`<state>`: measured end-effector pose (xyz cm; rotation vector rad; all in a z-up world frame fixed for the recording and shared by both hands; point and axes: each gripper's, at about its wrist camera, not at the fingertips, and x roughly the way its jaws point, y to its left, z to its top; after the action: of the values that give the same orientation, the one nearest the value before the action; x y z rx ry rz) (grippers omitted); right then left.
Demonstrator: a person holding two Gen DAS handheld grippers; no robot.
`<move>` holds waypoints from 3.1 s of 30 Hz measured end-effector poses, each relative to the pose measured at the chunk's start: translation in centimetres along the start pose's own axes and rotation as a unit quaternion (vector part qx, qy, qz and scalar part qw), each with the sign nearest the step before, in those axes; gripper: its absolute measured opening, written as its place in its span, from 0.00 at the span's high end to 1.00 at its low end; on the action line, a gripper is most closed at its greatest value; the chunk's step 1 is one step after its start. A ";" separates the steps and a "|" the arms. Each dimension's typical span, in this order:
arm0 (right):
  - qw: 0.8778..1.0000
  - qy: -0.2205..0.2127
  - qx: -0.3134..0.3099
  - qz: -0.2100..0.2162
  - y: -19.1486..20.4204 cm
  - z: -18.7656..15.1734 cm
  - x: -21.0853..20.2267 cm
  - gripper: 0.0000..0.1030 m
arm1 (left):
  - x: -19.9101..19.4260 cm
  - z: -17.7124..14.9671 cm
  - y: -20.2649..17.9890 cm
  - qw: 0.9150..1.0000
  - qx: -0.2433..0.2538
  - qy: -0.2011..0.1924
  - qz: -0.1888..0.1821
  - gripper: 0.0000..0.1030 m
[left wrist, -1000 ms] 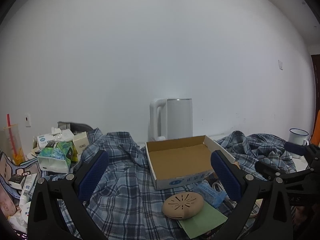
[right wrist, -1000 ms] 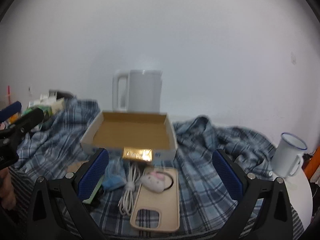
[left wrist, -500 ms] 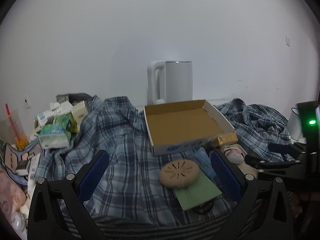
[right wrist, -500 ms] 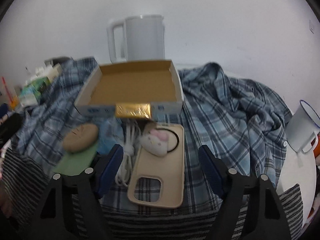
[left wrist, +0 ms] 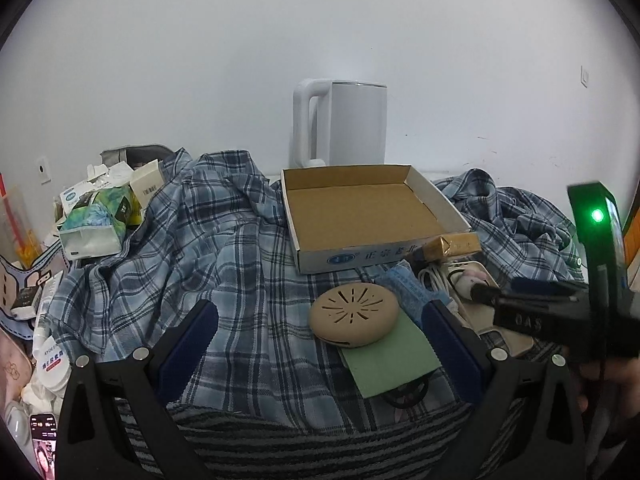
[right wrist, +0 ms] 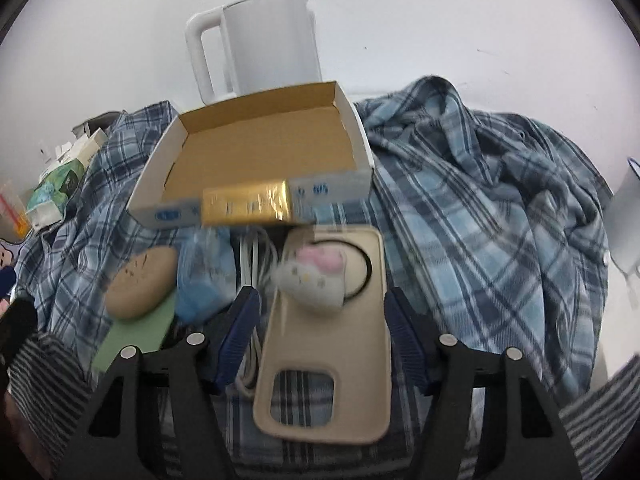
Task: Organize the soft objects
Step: 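Grasp the white plush with pink bow with the right tool while the left tool approaches the gold pack, then grasp the gold-wrapped cigarette pack with the left tool while the right tool lifts the plush, then carry the pack in the left tool and plush in the right tool over the cardboard box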
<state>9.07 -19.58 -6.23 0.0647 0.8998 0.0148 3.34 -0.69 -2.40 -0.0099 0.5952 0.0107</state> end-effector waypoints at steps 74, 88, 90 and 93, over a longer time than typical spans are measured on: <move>0.981 -0.184 -0.053 -0.037 -2.3 1.6 -11.5 0.71 | 0.2 10.0 -7.1 0.999 -0.015 0.021 -0.047 0.46; 0.954 -0.286 -0.089 0.016 2.0 16.2 -14.9 0.71 | -0.9 20.7 -3.3 0.995 -0.012 -0.100 -0.022 0.46; 0.956 -0.280 -0.089 0.016 2.4 17.5 -13.7 0.71 | -0.1 21.4 -3.2 0.995 -0.006 -0.097 -0.024 0.46; 0.960 -0.266 -0.087 0.021 2.8 18.9 -11.7 0.71 | 1.3 21.9 -3.0 0.996 -0.003 -0.087 -0.020 0.46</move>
<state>16.58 -18.22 14.80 -0.0753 0.3559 0.1108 16.72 -3.40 15.00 -0.0258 0.4211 -0.0254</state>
